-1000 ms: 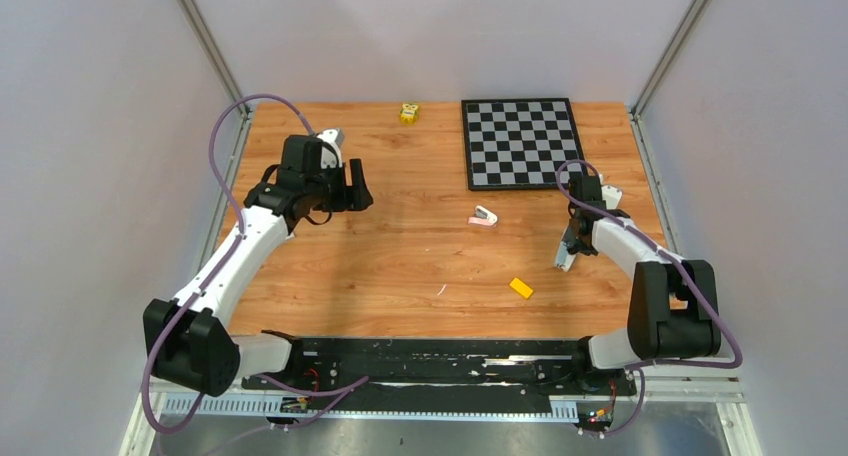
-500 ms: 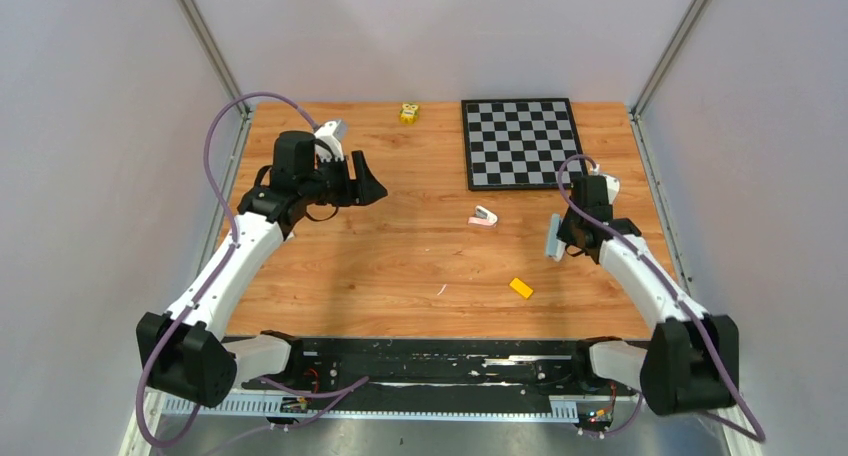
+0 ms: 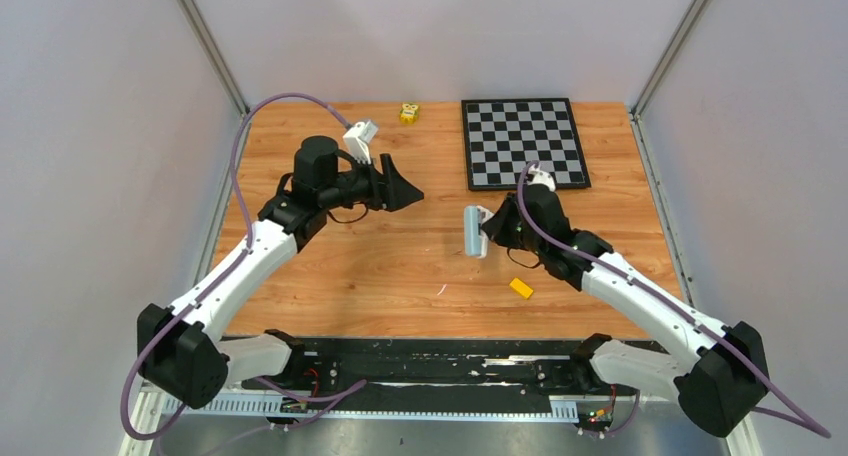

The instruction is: Load the staples into the stapler

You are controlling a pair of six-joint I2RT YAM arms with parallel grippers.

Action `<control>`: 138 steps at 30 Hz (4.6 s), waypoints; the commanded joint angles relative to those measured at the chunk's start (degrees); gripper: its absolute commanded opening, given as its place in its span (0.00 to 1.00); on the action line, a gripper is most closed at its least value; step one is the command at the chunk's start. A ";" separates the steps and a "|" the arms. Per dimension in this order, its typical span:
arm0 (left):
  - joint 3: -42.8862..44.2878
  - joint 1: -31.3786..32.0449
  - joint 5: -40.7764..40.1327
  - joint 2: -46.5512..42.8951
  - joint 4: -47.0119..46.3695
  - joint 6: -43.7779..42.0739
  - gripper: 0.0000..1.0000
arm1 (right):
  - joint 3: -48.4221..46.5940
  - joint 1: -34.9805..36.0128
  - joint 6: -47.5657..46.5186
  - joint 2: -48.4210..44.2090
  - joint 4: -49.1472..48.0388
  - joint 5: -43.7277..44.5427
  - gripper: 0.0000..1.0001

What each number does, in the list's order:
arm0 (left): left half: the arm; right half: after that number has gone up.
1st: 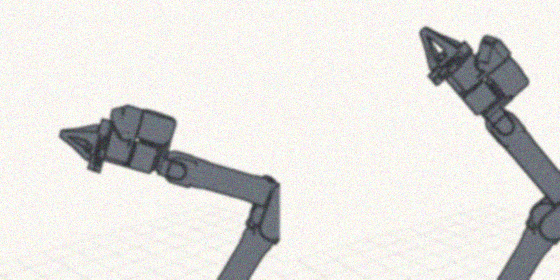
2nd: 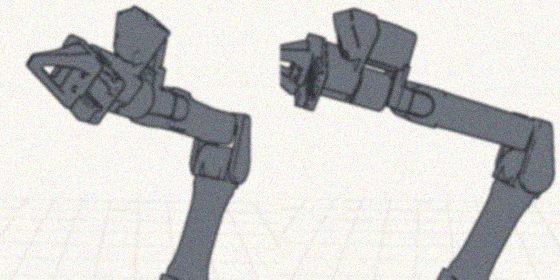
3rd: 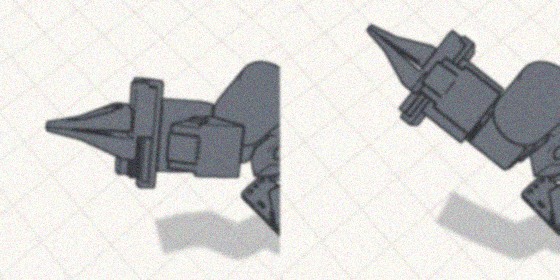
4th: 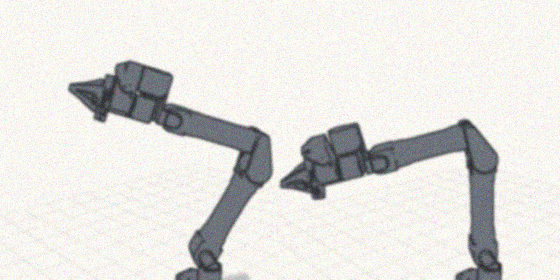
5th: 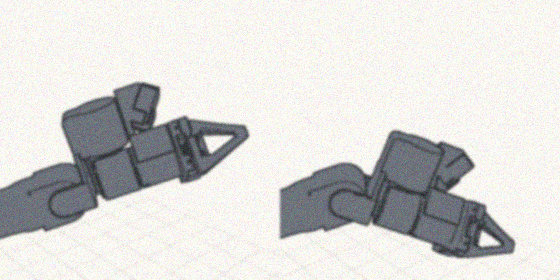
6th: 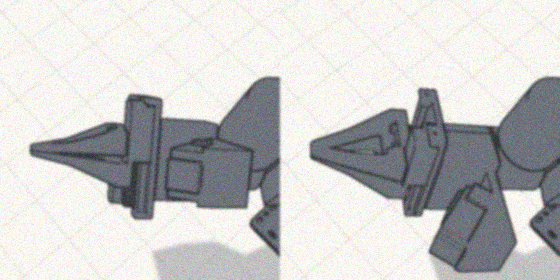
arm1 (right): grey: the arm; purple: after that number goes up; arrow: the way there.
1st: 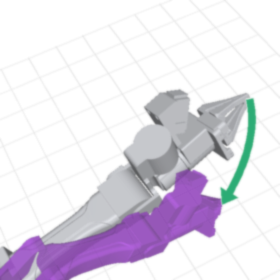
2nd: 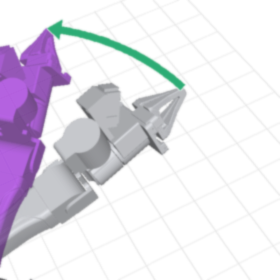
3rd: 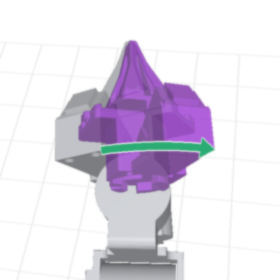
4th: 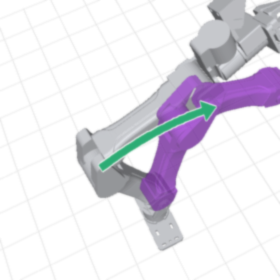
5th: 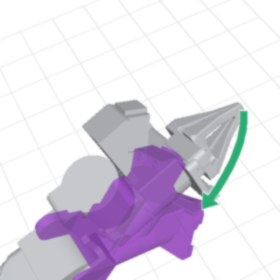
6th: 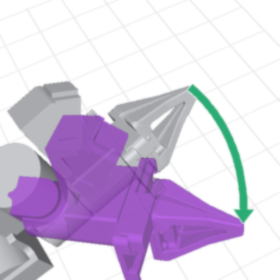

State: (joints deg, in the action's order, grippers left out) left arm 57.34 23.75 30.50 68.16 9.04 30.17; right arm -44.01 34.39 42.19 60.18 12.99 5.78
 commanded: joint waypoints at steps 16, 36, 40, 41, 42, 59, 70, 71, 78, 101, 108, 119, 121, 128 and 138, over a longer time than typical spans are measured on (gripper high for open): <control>1.25 11.68 -2.78 14.10 -13.11 7.56 0.57 | -5.30 10.61 3.54 2.34 -8.49 4.23 0.00; 7.73 12.21 -0.64 14.61 1.73 -12.47 0.00 | -4.43 6.02 -16.74 -0.19 -8.94 -8.87 0.54; 6.08 12.26 3.30 11.24 2.21 -19.98 0.00 | -4.07 3.20 -24.33 -3.99 -8.68 -15.86 0.65; 5.21 12.24 4.87 10.29 1.52 -21.44 0.00 | -4.21 2.28 -25.57 -4.72 -8.91 -19.02 0.65; 4.06 12.20 6.47 9.44 1.15 -23.13 0.00 | -4.47 1.50 -27.86 -5.04 -9.29 -22.90 0.65; -0.04 12.20 19.70 2.12 0.11 -35.39 0.00 | -8.86 0.67 -53.94 0.36 -9.04 -56.79 0.68; 0.13 12.21 20.78 -0.08 -1.68 -35.62 0.00 | -14.48 1.42 -57.92 8.98 -0.67 -62.30 0.58; 0.14 12.21 20.89 -0.25 -1.61 -35.56 0.00 | -14.44 1.42 -58.11 8.86 -0.69 -62.03 0.54; 0.62 10.75 17.56 -1.57 0.21 -36.02 0.00 | -13.04 1.23 -58.17 6.38 -2.44 -55.70 0.09; -24.77 -3.97 2.84 -10.66 -43.61 8.76 0.00 | 3.47 0.50 -32.68 -7.15 -38.99 -43.01 0.00; -27.39 -3.97 -5.19 -10.36 -42.87 18.60 0.00 | 8.09 0.50 -29.99 -7.63 -46.98 -38.42 0.00; -29.99 -3.97 -8.30 -8.74 -44.58 34.96 0.00 | 11.72 1.65 -31.21 -7.44 -53.32 -36.05 0.00; -31.84 -3.89 -9.05 -8.45 -47.45 39.52 0.00 | 12.22 2.00 -31.89 -7.32 -54.45 -35.34 0.00; -33.75 -3.88 -10.98 -9.42 -49.84 47.00 0.00 | 13.16 3.24 -33.76 -6.36 -56.08 -35.09 0.00; -28.63 -3.90 -10.02 -9.91 -41.59 32.91 0.00 | 11.17 3.81 -35.48 -3.60 -52.48 -35.98 0.00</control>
State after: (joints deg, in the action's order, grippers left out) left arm 25.06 20.73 22.39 59.05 -35.94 71.55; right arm -31.22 36.99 7.46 55.92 -38.92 -27.92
